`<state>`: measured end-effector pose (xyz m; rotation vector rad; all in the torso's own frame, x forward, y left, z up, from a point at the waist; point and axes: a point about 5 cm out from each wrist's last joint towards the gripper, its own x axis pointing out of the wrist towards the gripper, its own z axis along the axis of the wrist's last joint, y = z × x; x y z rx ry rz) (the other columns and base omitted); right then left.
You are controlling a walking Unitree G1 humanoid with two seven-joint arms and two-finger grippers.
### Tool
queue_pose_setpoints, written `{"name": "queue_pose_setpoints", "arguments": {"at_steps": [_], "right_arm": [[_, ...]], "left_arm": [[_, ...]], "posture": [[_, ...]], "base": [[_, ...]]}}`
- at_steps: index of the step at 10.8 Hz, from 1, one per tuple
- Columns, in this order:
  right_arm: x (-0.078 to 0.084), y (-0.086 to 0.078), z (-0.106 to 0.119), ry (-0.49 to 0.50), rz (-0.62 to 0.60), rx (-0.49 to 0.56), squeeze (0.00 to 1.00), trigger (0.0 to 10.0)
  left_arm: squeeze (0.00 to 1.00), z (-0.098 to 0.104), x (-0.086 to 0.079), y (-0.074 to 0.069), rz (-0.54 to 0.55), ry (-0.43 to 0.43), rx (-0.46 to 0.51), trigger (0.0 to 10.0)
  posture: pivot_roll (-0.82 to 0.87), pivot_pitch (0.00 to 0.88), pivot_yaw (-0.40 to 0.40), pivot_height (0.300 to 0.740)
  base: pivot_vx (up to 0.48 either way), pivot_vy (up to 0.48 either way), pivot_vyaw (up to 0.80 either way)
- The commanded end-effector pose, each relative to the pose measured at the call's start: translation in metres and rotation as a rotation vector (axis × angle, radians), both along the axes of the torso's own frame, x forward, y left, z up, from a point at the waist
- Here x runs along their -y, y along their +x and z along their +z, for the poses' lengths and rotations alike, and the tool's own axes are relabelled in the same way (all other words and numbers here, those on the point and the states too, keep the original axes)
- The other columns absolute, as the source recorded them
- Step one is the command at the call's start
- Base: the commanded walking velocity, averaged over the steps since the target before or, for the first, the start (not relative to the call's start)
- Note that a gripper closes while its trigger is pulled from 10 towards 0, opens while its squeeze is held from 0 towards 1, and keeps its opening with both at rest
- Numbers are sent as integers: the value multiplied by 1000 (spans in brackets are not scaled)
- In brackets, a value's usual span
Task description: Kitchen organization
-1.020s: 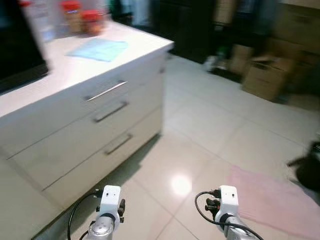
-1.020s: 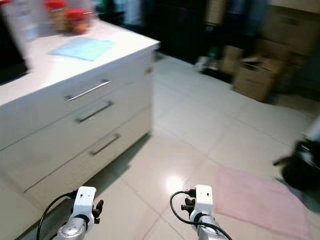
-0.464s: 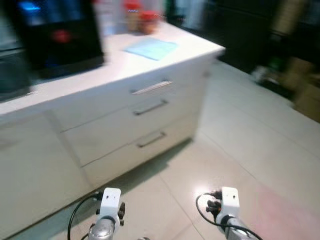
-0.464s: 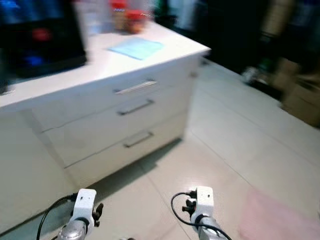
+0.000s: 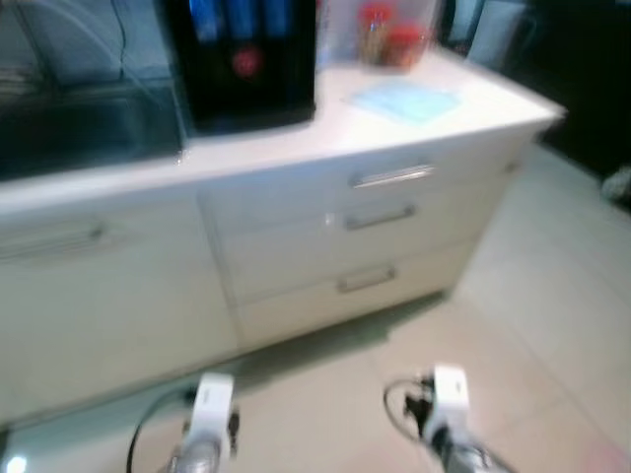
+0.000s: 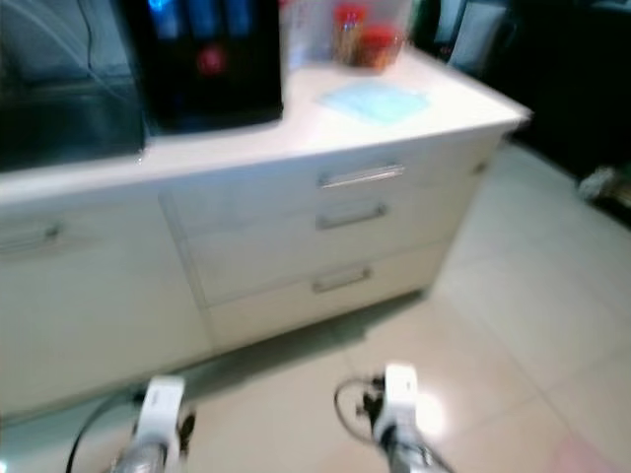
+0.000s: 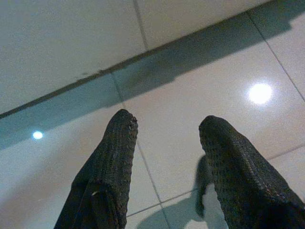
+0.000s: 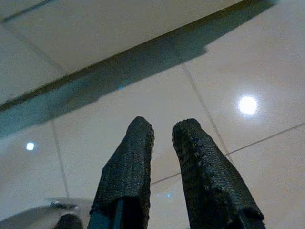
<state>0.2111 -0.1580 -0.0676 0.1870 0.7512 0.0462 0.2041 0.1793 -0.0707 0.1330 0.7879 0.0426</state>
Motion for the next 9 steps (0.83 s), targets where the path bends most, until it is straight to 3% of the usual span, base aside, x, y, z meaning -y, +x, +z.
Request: {"name": "queue_pose_setpoints", "arguments": {"at_steps": [1, 8, 9], "right_arm": [[4, -1, 0, -1, -16, 0, 0, 10000], [2, -2, -1, 13, -11, -3, 0, 10000], [2, -3, -1, 11, -9, -9, 0, 10000]], "left_arm": [[0, -1, 1, -1, -10, 11, -10, 10000], [0, -2, -2, -4, 0, 22, -18, 10000], [0, -2, -2, -4, 3, 21, -18, 10000]], "posture": [[130, 24, 16, 740], [136, 29, 15, 740], [137, 29, 11, 740]], "base": [[0, 0, 800], [0, 0, 800], [0, 0, 0]]}}
